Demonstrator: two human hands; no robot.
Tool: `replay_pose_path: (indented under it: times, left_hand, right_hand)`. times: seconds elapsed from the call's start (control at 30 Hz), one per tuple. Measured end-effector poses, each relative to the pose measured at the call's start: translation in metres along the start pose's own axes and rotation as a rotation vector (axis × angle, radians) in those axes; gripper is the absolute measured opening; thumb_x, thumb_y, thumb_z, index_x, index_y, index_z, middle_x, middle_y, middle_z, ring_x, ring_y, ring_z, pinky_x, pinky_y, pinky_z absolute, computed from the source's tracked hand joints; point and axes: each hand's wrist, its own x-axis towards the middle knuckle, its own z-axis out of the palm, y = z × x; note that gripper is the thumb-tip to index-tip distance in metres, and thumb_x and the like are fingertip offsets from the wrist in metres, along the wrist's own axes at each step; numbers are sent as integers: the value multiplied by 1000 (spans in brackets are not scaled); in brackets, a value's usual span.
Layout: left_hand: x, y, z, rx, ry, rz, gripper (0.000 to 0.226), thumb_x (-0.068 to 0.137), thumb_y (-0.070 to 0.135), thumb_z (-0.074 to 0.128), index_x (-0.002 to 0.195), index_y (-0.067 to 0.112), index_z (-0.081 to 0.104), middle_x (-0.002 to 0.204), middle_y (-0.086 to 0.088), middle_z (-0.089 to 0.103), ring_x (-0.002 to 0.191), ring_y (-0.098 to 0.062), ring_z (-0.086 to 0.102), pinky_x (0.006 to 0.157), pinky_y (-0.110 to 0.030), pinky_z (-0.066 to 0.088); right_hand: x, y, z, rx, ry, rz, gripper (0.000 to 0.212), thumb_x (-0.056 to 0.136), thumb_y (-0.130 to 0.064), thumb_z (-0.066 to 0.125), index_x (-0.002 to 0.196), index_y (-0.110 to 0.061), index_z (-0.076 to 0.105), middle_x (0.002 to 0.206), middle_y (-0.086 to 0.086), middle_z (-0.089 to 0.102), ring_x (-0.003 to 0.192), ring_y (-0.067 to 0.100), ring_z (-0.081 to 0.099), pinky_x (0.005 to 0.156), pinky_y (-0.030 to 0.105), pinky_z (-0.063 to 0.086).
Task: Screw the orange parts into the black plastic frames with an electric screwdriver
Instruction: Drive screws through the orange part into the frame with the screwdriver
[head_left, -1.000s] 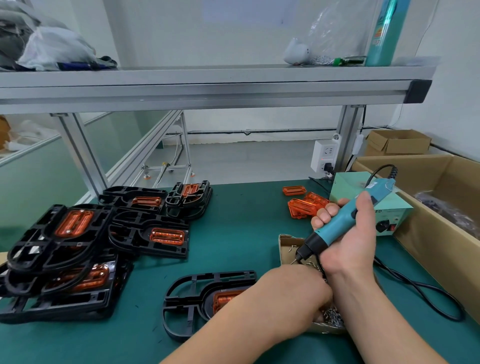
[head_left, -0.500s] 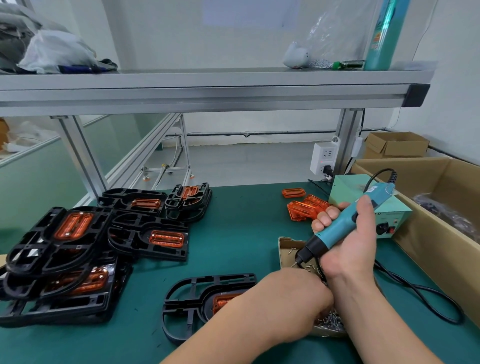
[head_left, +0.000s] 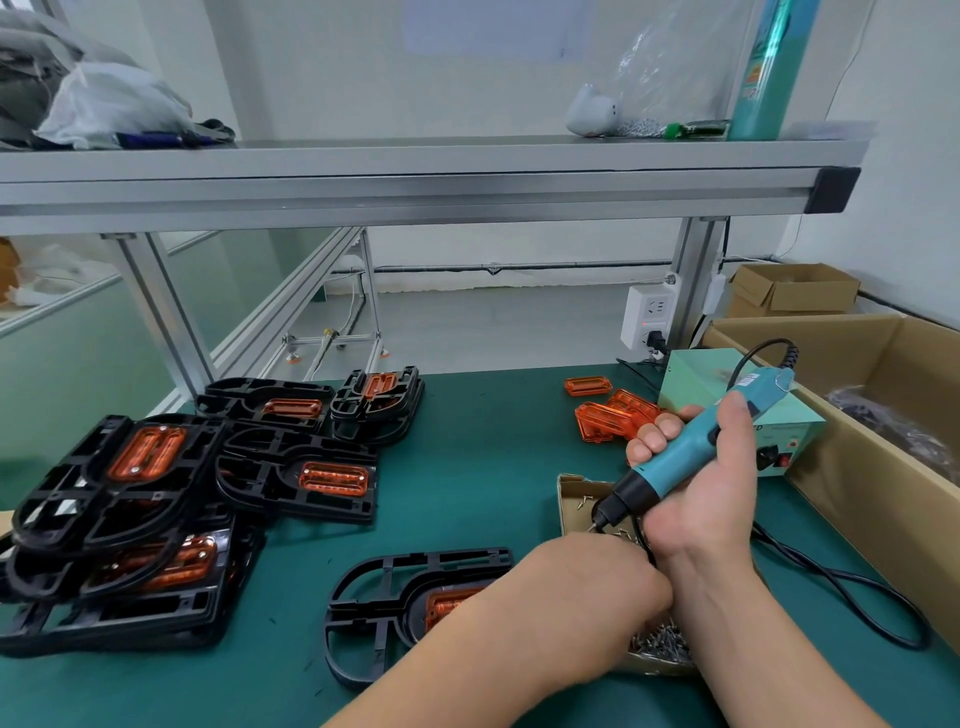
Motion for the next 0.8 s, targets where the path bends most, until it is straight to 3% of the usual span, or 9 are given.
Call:
replay_pose_path:
  times: [0.1, 0.43, 0.6, 0.67, 0.8]
  left_hand:
    - [-1, 1, -2, -23, -2, 7, 28, 89, -3, 60, 107, 14, 72, 98, -9, 64, 91, -34, 63, 67, -44, 50]
    - [-4, 1, -8, -131, 33, 0, 31, 89, -3, 60, 108, 19, 73, 102, -6, 63, 95, -31, 60, 65, -36, 37]
    - [-4, -5, -8, -233, 51, -1, 27, 91, 0, 62, 106, 19, 74, 99, 0, 66, 92, -22, 59, 69, -34, 43]
    - [-5, -9, -11, -351, 25, -30, 24, 93, 2, 61, 105, 18, 75, 92, 6, 66, 86, -12, 58, 73, -30, 47]
    - [-10, -16, -20, -768, -55, -219, 21, 97, 13, 58, 100, 24, 75, 67, 18, 65, 64, 5, 60, 62, -9, 47]
  right_hand:
    - [0, 0, 0, -1, 1, 3, 37, 104, -52, 60, 90, -18, 53, 75, 0, 47, 62, 15, 46, 56, 26, 44]
    - [-1, 0, 0, -6, 5, 2, 37, 104, -52, 60, 90, -18, 53, 75, 0, 48, 63, 15, 46, 57, 26, 44]
    - [-1, -1, 0, 6, 41, 0, 37, 105, -52, 59, 89, -19, 52, 74, -1, 47, 63, 15, 45, 57, 27, 43]
    - [-1, -1, 0, 12, 55, 6, 37, 105, -52, 59, 90, -18, 52, 74, -1, 48, 63, 15, 46, 57, 27, 43]
    - [0, 0, 0, 23, 66, 11, 38, 104, -52, 61, 89, -18, 53, 74, -1, 47, 62, 14, 46, 56, 27, 43]
